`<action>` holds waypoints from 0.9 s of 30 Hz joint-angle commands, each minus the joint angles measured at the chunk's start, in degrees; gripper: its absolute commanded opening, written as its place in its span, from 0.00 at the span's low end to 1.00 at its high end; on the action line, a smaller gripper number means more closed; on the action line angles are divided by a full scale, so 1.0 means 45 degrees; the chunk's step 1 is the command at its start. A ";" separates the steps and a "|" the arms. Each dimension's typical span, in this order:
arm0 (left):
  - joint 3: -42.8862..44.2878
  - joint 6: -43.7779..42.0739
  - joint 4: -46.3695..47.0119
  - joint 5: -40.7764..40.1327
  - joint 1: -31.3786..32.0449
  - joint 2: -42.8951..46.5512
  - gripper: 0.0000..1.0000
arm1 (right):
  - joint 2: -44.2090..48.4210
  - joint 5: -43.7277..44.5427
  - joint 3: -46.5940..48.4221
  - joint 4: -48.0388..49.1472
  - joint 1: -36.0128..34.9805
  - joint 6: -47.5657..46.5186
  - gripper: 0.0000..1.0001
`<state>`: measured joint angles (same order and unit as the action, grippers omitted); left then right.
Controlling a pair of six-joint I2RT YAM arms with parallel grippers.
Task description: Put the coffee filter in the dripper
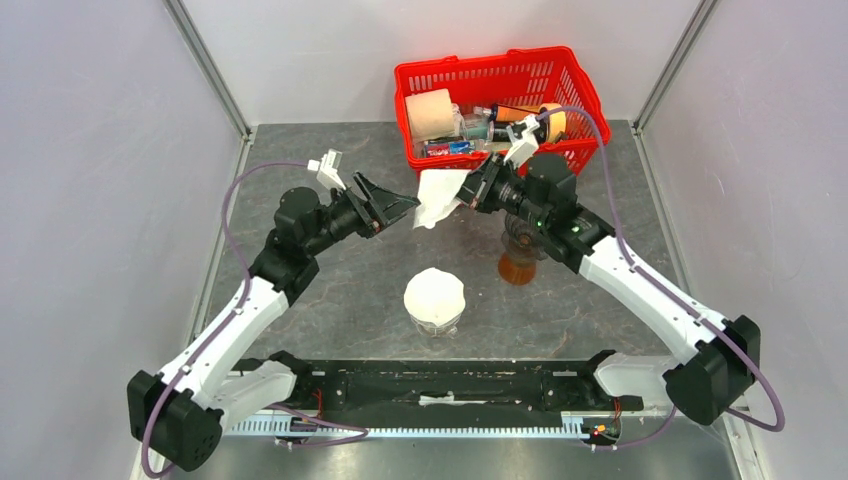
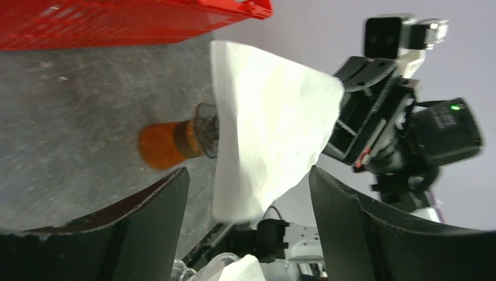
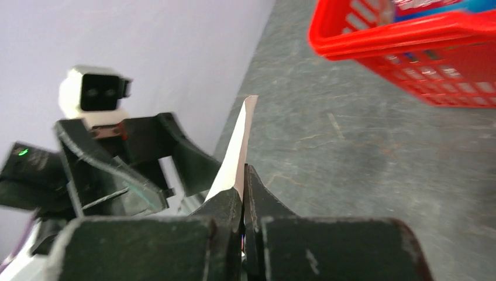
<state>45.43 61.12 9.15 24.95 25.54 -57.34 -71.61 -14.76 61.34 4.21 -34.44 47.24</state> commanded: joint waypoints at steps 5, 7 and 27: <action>0.3645 -0.5971 -0.7828 -0.4168 0.0392 0.0351 0.85 | -0.0721 0.4421 0.4421 -0.8529 -0.0095 -0.2003 0.00; 0.4032 -0.6390 -0.7579 -0.3394 0.0614 -0.0011 0.86 | -0.1238 0.4687 0.5083 -0.9555 -0.0168 -0.2258 0.00; 0.6467 -1.1401 -0.6367 -0.4981 0.5356 -0.3877 0.82 | -0.2866 0.4245 0.7418 -1.1653 -0.0580 -0.2656 0.00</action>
<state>72.38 15.16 -21.28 10.39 48.60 -74.15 -84.36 5.02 91.90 -47.77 -36.62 35.94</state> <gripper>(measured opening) 0.848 0.007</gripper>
